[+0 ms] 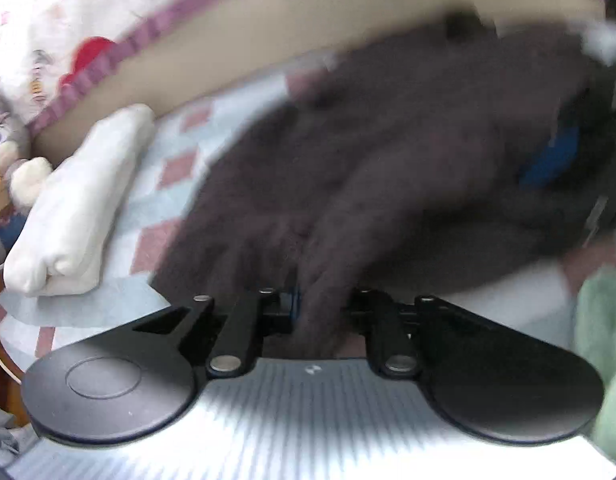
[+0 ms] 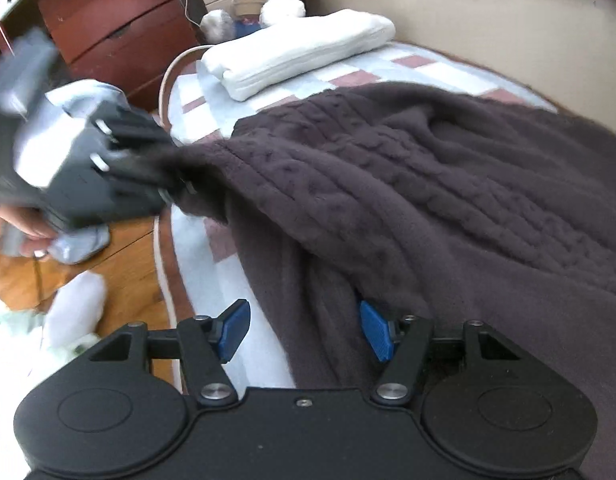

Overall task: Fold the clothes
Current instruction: 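Fold the sweater over with the left gripper while the right gripper releases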

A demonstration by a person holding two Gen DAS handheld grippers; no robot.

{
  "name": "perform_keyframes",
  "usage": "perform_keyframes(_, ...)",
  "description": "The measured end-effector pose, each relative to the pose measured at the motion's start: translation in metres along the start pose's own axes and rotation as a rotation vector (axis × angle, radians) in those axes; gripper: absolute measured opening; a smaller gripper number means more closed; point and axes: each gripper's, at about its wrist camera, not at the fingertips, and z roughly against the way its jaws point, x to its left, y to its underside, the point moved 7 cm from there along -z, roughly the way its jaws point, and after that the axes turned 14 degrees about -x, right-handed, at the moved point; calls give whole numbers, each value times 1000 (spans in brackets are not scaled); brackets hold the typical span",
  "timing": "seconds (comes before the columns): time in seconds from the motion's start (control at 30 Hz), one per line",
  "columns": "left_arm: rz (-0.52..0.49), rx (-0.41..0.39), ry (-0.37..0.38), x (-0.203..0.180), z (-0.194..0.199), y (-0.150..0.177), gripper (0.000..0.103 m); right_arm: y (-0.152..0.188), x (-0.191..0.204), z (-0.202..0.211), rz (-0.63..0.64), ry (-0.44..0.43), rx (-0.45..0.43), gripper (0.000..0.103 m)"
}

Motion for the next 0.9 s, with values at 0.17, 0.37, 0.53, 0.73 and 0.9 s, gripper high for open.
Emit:
perform_keyframes(0.17,70,-99,-44,8,52,-12,13,-5,24,-27,119,30,-7,67)
perform_keyframes(0.37,96,-57,-27,0,51,15,12,-10,40,-22,317,133,-94,45)
perform_keyframes(0.53,150,-81,-27,21,67,6,11,-12,61,-6,254,30,-47,14)
perform_keyframes(0.73,141,118,-55,8,55,41,9,38,86,-11,308,-193,267,1)
perform_keyframes(0.9,272,156,-58,16,51,69,11,24,104,-6,367,-216,224,8)
